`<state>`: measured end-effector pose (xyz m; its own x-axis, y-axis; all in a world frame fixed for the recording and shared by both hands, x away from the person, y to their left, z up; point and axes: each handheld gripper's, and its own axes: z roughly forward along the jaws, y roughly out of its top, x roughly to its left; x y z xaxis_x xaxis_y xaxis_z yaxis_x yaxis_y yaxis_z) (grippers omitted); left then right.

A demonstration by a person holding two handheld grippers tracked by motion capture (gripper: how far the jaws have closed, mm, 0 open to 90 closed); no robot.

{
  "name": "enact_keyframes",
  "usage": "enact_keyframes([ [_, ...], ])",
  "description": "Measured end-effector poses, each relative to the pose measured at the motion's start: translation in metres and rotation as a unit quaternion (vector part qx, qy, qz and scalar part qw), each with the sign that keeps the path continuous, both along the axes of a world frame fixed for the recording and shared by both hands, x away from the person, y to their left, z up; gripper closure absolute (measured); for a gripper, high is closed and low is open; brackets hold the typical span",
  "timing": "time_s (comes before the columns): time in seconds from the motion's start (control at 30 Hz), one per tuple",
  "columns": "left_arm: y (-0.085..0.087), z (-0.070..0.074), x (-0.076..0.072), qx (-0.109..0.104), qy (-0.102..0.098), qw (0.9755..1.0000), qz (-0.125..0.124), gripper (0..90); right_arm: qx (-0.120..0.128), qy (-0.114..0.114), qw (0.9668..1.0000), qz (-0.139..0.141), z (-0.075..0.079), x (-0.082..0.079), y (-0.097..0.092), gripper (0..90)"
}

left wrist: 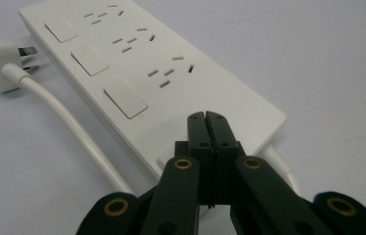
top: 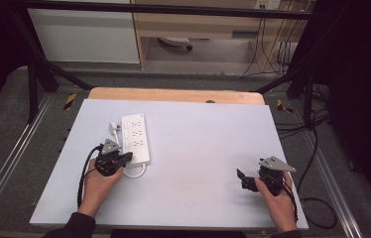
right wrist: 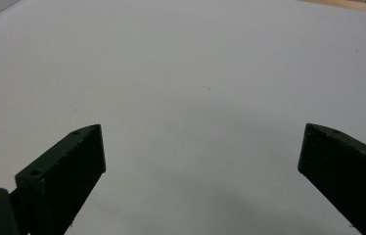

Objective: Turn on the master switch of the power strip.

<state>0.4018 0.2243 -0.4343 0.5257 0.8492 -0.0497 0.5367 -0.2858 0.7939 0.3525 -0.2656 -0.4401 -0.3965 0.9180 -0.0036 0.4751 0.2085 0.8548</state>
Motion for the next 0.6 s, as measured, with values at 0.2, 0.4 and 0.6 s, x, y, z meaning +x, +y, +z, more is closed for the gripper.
enact_keyframes([
  [0.2,-0.0017,-0.001,0.0005,-0.002,-0.001,1.0,0.001,90.0,-0.001,0.001,1.0,-0.001,0.0,-0.0001,-0.0001,3.9],
  [0.4,-0.0007,-0.0015,0.0011,-0.007,0.005,1.0,0.003,90.0,-0.002,0.0,1.0,0.001,-0.0003,0.0001,-0.0008,4.0],
  [0.6,0.0001,-0.0021,0.0017,-0.008,0.007,0.9999,0.002,90.0,-0.003,0.001,1.0,0.0,-0.0006,0.0004,-0.0011,4.0],
])
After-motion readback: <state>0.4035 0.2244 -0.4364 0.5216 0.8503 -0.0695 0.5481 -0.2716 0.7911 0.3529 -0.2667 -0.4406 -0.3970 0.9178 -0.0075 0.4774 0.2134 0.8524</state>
